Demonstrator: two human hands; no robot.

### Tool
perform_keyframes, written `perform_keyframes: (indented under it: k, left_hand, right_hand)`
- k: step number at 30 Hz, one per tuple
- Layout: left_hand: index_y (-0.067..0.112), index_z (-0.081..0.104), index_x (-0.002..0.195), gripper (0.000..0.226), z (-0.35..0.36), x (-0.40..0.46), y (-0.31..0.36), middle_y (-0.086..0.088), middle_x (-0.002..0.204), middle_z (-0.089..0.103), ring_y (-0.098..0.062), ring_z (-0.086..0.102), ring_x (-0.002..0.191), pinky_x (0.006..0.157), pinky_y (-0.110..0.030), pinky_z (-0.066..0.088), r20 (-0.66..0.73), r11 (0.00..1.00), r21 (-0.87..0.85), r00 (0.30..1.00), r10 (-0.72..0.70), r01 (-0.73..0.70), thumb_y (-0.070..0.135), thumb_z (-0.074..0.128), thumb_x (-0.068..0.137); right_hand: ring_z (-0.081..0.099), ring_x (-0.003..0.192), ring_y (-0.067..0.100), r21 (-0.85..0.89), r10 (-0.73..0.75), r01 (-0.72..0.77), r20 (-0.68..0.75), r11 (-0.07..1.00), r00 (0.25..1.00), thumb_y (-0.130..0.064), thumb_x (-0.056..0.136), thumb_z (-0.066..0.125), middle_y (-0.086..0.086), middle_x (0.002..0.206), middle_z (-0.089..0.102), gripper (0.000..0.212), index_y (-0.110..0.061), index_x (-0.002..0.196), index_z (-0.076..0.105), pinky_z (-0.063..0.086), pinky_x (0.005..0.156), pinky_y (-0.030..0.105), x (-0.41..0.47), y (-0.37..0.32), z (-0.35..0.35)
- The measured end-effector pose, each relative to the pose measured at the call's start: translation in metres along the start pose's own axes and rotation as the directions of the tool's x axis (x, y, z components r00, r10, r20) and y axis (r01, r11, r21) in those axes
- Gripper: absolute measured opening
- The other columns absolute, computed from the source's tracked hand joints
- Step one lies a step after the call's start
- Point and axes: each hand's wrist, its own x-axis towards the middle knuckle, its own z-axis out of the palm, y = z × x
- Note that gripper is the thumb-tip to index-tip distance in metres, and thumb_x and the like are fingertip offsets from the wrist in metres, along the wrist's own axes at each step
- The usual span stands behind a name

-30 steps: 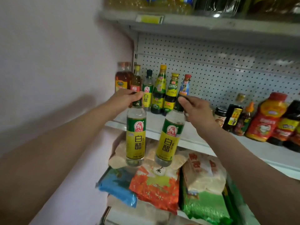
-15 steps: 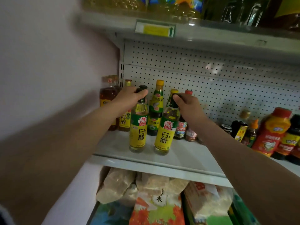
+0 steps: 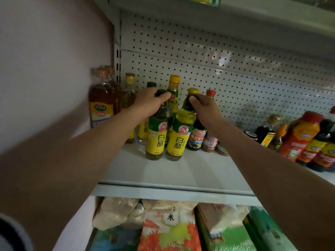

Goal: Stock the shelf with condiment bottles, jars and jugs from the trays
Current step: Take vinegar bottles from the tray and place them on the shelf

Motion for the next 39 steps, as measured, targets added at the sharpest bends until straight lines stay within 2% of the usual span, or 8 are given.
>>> perform_keyframes:
  k: [5,10,17,22,28,33,36,39]
  left_hand:
    - [0.030,0.059,0.095,0.009,0.002,0.005,0.002,0.010,0.093,0.063,-0.005,0.059,0.084,0.064,-0.024,0.042,0.035,0.993,-0.111,0.999,-0.025,0.029,0.039,0.061,0.096]
    - [0.015,0.056,0.125,0.039,0.005,0.001,-0.005,0.002,0.111,0.062,-0.009,0.059,0.091,0.070,-0.026,0.045,-0.001,0.981,-0.188,0.999,-0.050,0.049,0.041,0.059,0.096]
    - [0.016,0.055,0.131,0.044,0.010,-0.022,0.001,0.001,0.124,0.062,-0.017,0.059,0.112,0.089,-0.035,0.049,-0.108,0.969,-0.234,0.989,-0.103,0.075,0.040,0.061,0.095]
    - [0.018,0.047,0.139,0.062,0.006,-0.059,0.009,-0.001,0.138,0.055,-0.021,0.053,0.125,0.104,-0.046,0.046,-0.233,0.972,-0.209,0.959,-0.158,0.109,0.039,0.072,0.087]
    - [0.017,0.046,0.138,0.063,0.016,-0.122,0.026,-0.003,0.140,0.052,-0.019,0.050,0.127,0.106,-0.037,0.043,-0.345,0.973,-0.208,0.924,-0.164,0.095,0.027,0.078,0.084]
    - [0.022,0.055,0.104,0.031,0.040,-0.188,0.030,0.008,0.105,0.056,-0.014,0.054,0.107,0.099,-0.034,0.044,-0.351,0.971,-0.191,0.914,-0.204,0.143,0.022,0.079,0.084]
    - [0.014,0.053,0.127,0.056,0.054,-0.222,0.017,-0.002,0.122,0.056,-0.019,0.054,0.115,0.104,-0.041,0.045,-0.360,0.956,-0.185,0.890,-0.281,0.227,0.026,0.082,0.081]
    - [0.015,0.054,0.127,0.056,0.072,-0.256,-0.004,-0.002,0.119,0.055,-0.019,0.054,0.115,0.097,-0.035,0.048,-0.382,0.942,-0.161,0.861,-0.336,0.296,0.033,0.081,0.081]
  right_hand:
    - [0.058,0.097,0.016,-0.069,0.020,-0.015,0.067,0.998,0.998,-0.034,0.106,0.044,0.004,0.114,0.062,0.037,-0.016,0.135,0.057,0.042,0.068,0.021,0.006,-0.009,0.005]
    - [0.058,0.112,0.023,-0.094,0.056,-0.048,0.092,0.994,0.994,-0.038,0.106,0.041,0.008,0.127,0.061,0.042,-0.018,0.141,0.051,0.044,0.087,0.031,0.006,-0.011,0.006]
    - [0.055,0.111,0.019,-0.089,0.084,-0.080,0.039,0.993,0.996,-0.045,0.103,0.045,0.004,0.131,0.058,0.054,-0.017,0.149,0.040,0.044,0.092,0.032,-0.009,-0.008,-0.004]
    - [0.049,0.133,0.027,-0.105,0.058,-0.054,0.038,0.993,0.998,-0.051,0.099,0.049,0.006,0.149,0.050,0.063,-0.017,0.151,0.037,0.040,0.111,0.048,-0.027,0.003,-0.025]
    - [0.052,0.127,0.020,-0.045,-0.052,0.059,0.136,0.997,0.989,-0.049,0.094,0.061,0.001,0.144,0.052,0.057,-0.030,0.146,0.046,0.046,0.100,0.036,-0.075,0.018,-0.047]
    - [0.055,0.113,0.012,0.041,-0.136,0.130,0.246,0.991,0.960,-0.033,0.091,0.071,-0.001,0.126,0.061,0.047,-0.023,0.135,0.058,0.050,0.095,0.026,-0.127,0.038,-0.055]
    - [0.053,0.122,0.014,-0.013,-0.139,0.149,0.283,0.989,0.949,-0.037,0.088,0.074,-0.004,0.133,0.058,0.051,-0.023,0.135,0.059,0.045,0.095,0.027,-0.153,0.063,-0.053]
    - [0.052,0.124,0.012,-0.050,-0.118,0.143,0.345,0.988,0.931,-0.044,0.086,0.074,-0.006,0.134,0.058,0.053,-0.028,0.134,0.059,0.039,0.091,0.024,-0.178,0.093,-0.044]
